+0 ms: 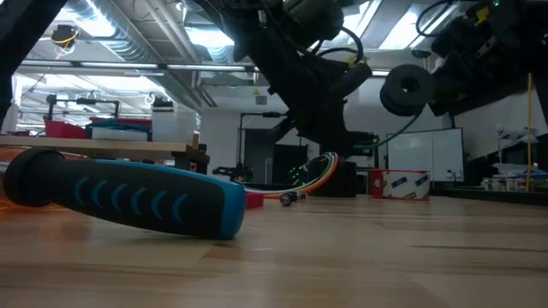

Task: Coil cords
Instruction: Coil the green wire into the black spool

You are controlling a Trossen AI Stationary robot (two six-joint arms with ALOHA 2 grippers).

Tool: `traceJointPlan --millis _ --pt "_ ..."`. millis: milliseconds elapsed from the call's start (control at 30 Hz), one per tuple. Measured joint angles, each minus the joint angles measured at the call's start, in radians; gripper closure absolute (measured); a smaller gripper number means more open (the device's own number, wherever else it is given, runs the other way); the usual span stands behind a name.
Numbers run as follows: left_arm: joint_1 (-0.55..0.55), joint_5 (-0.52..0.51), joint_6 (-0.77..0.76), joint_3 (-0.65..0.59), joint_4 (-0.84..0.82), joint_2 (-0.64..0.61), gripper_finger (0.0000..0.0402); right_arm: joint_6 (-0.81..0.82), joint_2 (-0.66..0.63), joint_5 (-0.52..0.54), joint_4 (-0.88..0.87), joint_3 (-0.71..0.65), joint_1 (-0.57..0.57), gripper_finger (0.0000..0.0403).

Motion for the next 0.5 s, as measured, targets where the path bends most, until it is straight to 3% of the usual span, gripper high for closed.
traceJointPlan --millis 500 --pt "0.015 0.04 -0.033 0.001 -0.134 -0.019 0.0401 -0.021 0.0 0.021 -0.135 0.0 0.0 0.04"
